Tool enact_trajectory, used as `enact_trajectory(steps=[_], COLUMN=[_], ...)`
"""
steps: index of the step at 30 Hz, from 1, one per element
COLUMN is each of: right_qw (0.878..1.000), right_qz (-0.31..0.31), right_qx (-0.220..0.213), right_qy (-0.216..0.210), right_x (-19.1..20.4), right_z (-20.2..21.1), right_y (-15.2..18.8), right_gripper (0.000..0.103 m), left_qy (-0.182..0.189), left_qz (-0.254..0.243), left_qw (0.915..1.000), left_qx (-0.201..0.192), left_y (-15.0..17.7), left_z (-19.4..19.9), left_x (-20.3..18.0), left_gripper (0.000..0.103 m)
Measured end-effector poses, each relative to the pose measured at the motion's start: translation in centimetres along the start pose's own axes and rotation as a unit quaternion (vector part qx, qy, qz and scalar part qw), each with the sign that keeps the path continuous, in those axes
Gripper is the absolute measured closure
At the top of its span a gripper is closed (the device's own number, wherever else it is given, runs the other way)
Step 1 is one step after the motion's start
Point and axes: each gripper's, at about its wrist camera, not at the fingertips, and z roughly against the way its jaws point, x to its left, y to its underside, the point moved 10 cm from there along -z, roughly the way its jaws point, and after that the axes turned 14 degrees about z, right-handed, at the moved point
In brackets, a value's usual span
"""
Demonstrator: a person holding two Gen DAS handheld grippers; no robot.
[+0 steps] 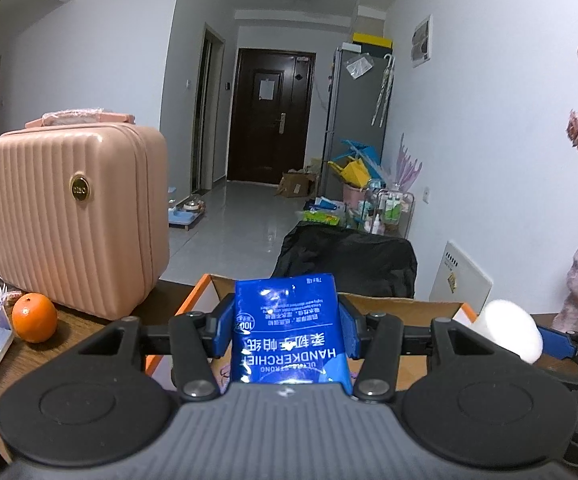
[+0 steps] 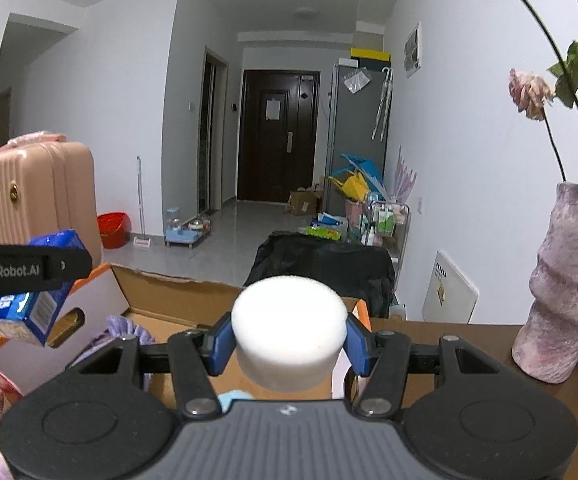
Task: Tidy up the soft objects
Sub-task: 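Carry the white round sponge and blue tissue pack with both grippers over the box, then open both grippers to drop the sponge and tissue pack into the box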
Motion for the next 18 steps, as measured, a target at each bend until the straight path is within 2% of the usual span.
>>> enact_trajectory(steps=[15, 17, 18], right_qw=[0.999, 0.999, 0.999], right_qz=[0.003, 0.000, -0.002], right_qx=[0.038, 0.039, 0.039], right_qy=[-0.006, -0.005, -0.006], right_x=[1.0, 0.9, 0.8], right_z=[-2.1, -2.1, -2.1], right_y=[1.9, 1.9, 1.9], right_gripper=[0.046, 0.045, 0.040], left_qy=[-0.023, -0.026, -0.031], left_qz=[0.004, 0.003, 0.001], left_qw=[0.9991, 0.9989, 0.9988], left_qx=[0.035, 0.038, 0.038], left_y=[1.4, 1.5, 1.5], left_z=[-2.6, -2.6, -2.7], left_x=[1.4, 1.5, 1.6], left_gripper=[0.050, 0.046, 0.041])
